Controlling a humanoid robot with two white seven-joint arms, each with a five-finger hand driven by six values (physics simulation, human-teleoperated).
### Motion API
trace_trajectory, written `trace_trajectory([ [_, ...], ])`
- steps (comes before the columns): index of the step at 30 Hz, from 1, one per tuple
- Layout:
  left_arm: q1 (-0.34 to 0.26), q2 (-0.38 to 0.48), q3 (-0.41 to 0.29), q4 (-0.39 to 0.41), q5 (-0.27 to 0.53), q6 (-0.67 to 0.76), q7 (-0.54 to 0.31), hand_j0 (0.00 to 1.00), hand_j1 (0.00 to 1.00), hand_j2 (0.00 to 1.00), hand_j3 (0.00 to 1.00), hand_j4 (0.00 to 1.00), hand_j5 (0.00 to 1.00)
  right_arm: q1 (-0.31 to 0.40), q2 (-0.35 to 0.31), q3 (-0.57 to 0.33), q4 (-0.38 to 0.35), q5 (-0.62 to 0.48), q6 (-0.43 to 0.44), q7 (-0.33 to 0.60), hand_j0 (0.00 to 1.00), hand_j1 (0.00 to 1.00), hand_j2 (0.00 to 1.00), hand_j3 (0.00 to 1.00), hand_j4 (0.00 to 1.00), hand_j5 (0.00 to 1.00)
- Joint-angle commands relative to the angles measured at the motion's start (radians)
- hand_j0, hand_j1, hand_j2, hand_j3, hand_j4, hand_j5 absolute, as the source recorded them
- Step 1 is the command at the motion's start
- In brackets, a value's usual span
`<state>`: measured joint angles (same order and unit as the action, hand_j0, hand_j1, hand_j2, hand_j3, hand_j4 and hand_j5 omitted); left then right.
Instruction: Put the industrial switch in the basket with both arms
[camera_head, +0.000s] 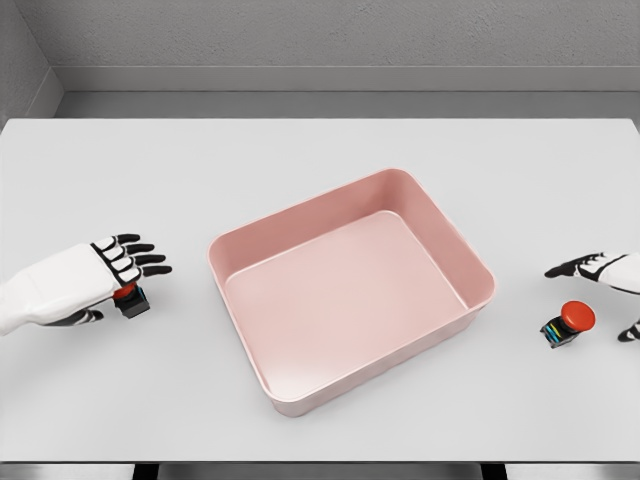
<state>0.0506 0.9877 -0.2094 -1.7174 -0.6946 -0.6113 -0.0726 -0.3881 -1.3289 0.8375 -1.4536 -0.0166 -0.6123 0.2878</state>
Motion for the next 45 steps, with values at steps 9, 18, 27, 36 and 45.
trace_trajectory([
  [9, -0.015, -0.044, -0.016, 0.021, -0.037, 0.0, 0.0, 1.0, 1.0, 1.0, 1.0, 1.0, 1.0, 0.002, -0.003, -0.001, -0.053, -0.008, 0.001, -0.007, 1.0, 1.0, 1.0, 1.0, 1.0, 1.0],
  [18, -0.015, -0.04, -0.028, 0.036, -0.036, 0.0, 0.002, 0.75, 0.75, 0.75, 0.75, 0.75, 0.75, 0.011, -0.033, -0.003, -0.1, -0.014, 0.001, -0.03, 1.0, 1.0, 1.0, 1.0, 1.0, 1.0],
  [27, -0.018, -0.032, -0.021, 0.032, -0.02, 0.0, 0.011, 0.48, 0.48, 0.48, 0.48, 0.48, 0.48, 0.028, -0.029, -0.001, -0.14, -0.014, 0.001, -0.027, 1.0, 1.0, 1.0, 1.0, 1.0, 1.0],
  [36, -0.043, -0.029, -0.016, -0.047, 0.009, 0.0, 0.01, 0.43, 0.43, 0.43, 0.43, 0.43, 0.43, 0.04, -0.029, -0.001, -0.14, -0.014, 0.001, -0.024, 0.91, 0.91, 0.91, 0.91, 0.91, 0.91],
  [45, -0.146, -0.011, -0.018, -0.048, 0.055, 0.0, 0.011, 0.38, 0.38, 0.38, 0.38, 0.38, 0.38, 0.044, -0.029, -0.001, -0.139, -0.014, 0.001, -0.018, 0.81, 0.81, 0.81, 0.81, 0.81, 0.81],
])
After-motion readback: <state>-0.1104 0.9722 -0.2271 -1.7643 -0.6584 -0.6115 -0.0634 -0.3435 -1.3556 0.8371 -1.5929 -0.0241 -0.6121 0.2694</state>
